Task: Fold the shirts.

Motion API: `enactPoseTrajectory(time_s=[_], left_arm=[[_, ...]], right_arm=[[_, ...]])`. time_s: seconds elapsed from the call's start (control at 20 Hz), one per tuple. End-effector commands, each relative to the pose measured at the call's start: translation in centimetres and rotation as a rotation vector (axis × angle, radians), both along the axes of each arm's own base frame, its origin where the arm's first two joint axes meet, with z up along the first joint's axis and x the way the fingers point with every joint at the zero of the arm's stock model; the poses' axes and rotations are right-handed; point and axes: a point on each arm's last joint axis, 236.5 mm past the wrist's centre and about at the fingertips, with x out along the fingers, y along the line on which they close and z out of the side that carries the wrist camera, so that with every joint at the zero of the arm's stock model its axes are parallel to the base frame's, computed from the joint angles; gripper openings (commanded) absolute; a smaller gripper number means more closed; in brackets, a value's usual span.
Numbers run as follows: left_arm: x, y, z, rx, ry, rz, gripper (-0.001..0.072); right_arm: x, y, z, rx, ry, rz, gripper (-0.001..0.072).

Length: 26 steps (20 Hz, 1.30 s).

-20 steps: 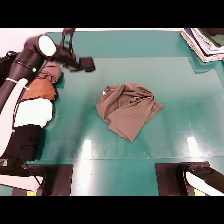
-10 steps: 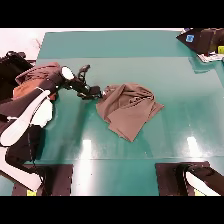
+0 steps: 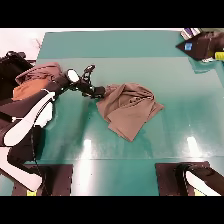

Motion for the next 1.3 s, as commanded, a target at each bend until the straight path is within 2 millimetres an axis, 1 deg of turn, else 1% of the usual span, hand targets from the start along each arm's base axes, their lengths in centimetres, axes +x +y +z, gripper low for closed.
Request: enactPoseTrajectory(time_s=[0.0, 0.05, 0.1, 0.15, 0.2, 0.25, 0.3, 0.35, 0.4, 0.45, 0.5, 0.6, 0.7, 0.8, 0.85, 0.9, 0.95, 1.0, 1.05, 1.1, 1.15, 1.2, 1.25], left_arm=[[2.4, 1.0, 3.3, -0.016, -0.066, 0.020, 0.0026], [3.3, 1.7, 5.0, -0.019, -0.096, 0.026, 0.0026], [4.0, 2.2, 6.5, -0.027, -0.122, 0.032, 0.0026], [4.5, 2.6, 8.0, -0.033, -0.145, 0.034, 0.0026], [4.7, 2.9, 8.8, -0.033, -0.155, 0.030, 0.0026], [4.7, 2.9, 9.3, -0.028, -0.163, 0.015, 0.0026], [4.7, 3.0, 9.3, -0.018, -0.164, 0.010, 0.0027], [4.7, 3.0, 9.3, -0.017, -0.163, 0.010, 0.0026], [4.7, 3.1, 9.3, -0.016, -0.164, 0.011, 0.0026], [4.7, 3.1, 9.2, -0.013, -0.164, 0.010, 0.0026], [4.6, 3.1, 9.2, -0.012, -0.162, 0.008, 0.0026], [4.6, 3.1, 9.2, -0.011, -0.160, 0.007, 0.0027], [4.5, 3.1, 9.1, -0.009, -0.155, 0.004, 0.0027], [4.2, 3.3, 8.9, 0.002, -0.146, -0.004, 0.0027], [4.1, 3.4, 8.7, 0.011, -0.144, -0.008, 0.0027], [4.1, 3.5, 8.6, 0.017, -0.142, -0.010, 0.0027], [4.1, 3.6, 8.6, 0.020, -0.142, -0.011, 0.0027], [4.1, 3.6, 8.7, 0.020, -0.143, -0.011, 0.0027], [4.1, 3.6, 8.8, 0.019, -0.147, -0.011, 0.0026], [4.1, 3.6, 9.2, 0.021, -0.156, -0.010, 0.0026], [4.2, 3.8, 10.1, 0.025, -0.178, -0.010, 0.0027], [4.4, 4.1, 11.5, 0.031, -0.214, -0.008, 0.0027], [4.7, 4.6, 13.8, 0.032, -0.265, -0.001, 0.0026]], right_arm=[[-1.7, -3.2, -6.2, -0.041, 0.275, -0.029, 0.0017], [-2.2, -4.4, -9.3, -0.037, 0.377, -0.056, 0.0018], [-2.8, -5.2, -12.7, -0.020, 0.479, -0.080, 0.0022], [-3.7, -5.5, -16.9, 0.010, 0.596, -0.109, 0.0227], [-4.8, -5.1, -20.9, 0.034, 0.691, -0.124, 0.0513], [-6.3, -4.2, -25.2, 0.059, 0.785, -0.132, 0.0551], [-7.5, -2.3, -28.7, 0.114, 0.850, -0.136, 0.0548], [-8.3, -0.2, -31.0, 0.186, 0.893, -0.141, 0.0482], [-8.7, 2.1, -32.8, 0.251, 0.912, -0.144, 0.0374], [-8.8, 4.0, -34.0, 0.291, 0.919, -0.143, 0.0372], [-8.9, 6.0, -34.9, 0.318, 0.924, -0.138, 0.0372], [-8.7, 9.2, -36.3, 0.307, 0.928, -0.117, 0.0372], [-7.6, 12.0, -37.0, 0.276, 0.897, -0.090, 0.0372], [-6.3, 13.9, -37.5, 0.256, 0.878, -0.079, 0.0372], [-5.7, 14.4, -37.8, 0.251, 0.876, -0.079, 0.0372], [-5.0, 14.7, -38.1, 0.248, 0.871, -0.083, 0.0354], [-4.5, 14.8, -38.3, 0.247, 0.867, -0.089, 0.0280], [-4.2, 14.8, -38.4, 0.240, 0.861, -0.088, 0.0188], [-3.9, 14.8, -38.4, 0.240, 0.849, -0.090, 0.0078], [-3.7, 14.7, -37.9, 0.238, 0.831, -0.087, 0.0016], [-3.5, 14.4, -37.2, 0.228, 0.796, -0.076, 0.0016], [-3.1, 13.9, -35.6, 0.217, 0.743, -0.059, 0.0015], [-2.5, 13.2, -33.3, 0.213, 0.670, -0.046, 0.0015]])
